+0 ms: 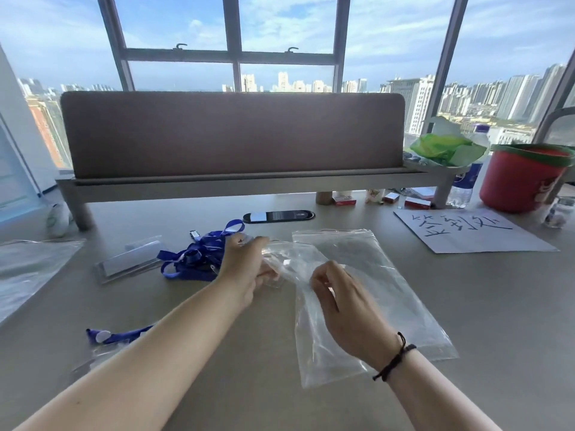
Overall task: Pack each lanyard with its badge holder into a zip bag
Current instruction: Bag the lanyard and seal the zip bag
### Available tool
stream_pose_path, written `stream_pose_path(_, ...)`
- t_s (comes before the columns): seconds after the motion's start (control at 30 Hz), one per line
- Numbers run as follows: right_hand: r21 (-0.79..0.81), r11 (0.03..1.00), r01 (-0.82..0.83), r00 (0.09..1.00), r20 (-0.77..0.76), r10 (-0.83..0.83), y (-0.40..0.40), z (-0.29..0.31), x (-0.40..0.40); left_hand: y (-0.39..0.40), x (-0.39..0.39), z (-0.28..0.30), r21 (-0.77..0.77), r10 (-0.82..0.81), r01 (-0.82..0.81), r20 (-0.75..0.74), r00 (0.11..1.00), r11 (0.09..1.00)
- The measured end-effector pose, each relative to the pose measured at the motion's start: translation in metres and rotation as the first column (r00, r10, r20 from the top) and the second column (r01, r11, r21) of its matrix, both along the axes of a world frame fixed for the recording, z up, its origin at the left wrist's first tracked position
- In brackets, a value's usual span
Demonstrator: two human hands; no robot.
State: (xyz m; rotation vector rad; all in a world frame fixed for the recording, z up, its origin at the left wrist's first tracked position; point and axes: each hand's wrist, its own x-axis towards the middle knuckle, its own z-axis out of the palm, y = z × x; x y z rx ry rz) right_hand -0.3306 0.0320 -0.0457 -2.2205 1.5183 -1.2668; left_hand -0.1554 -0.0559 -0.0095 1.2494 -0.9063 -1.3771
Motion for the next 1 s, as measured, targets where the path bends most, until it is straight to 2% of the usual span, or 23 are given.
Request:
stream_pose_path(0.1,0.097,0.992,-0.078,0.996,-0.043,0.082,-0.001,-0.01,0.006,-0.009,0.032,-0.002,0.046,0.094,-0.092,-0.028,0.995,0.995)
stream_pose_path(0.17,0.168,0.983,-0.08,0.991,-0.091,0.096,-0.002,-0.012,0.007,-0.007,0.049,-0.002,0.07,0.096,-0.096,0.002,0.995,0.993)
stream_pose_path(0.27,0.236,0.969,-0.079,0.986,-0.126,0.111,-0.001,-0.012,0.007,0.005,0.07,0.003,0.097,-0.069,0.066,0.033,0.997,0.993)
stream_pose_path(0.4,0.269,0.962,-0.049,0.983,-0.158,0.094,0.001,-0.005,0.003,0.024,0.099,0.012,0.104,-0.278,0.269,0.087,0.957,0.957)
stream_pose_path(0.63,0.311,0.95,-0.011,0.943,-0.313,0.113,-0.003,0.002,-0.001,0.069,0.135,0.015,0.142,-0.491,0.475,0.102,0.865,0.868)
stream_pose_path(0.7,0.315,0.948,0.056,0.911,-0.405,0.08,-0.009,0.007,0.006,0.083,0.139,0.014,0.123,-0.518,0.504,0.141,0.844,0.855)
stream_pose_path(0.77,0.273,0.954,0.125,0.9,-0.435,0.007,-0.011,0.02,0.021,0.094,0.14,0.014,0.091,-0.521,0.513,0.164,0.838,0.853)
stream_pose_path(0.83,0.211,0.967,0.142,0.912,-0.407,-0.045,-0.004,0.038,0.047,0.104,0.139,0.014,0.054,-0.483,0.486,0.245,0.841,0.873)
stream_pose_path(0.9,0.183,0.975,0.127,0.949,-0.31,-0.065,0.011,0.055,0.085,0.111,0.137,0.014,0.015,-0.428,0.45,0.343,0.836,0.893)
stream_pose_path(1.0,0.297,0.952,0.078,0.993,-0.109,-0.048,0.023,0.061,0.141,0.116,0.136,0.008,-0.032,-0.353,0.408,0.443,0.824,0.912)
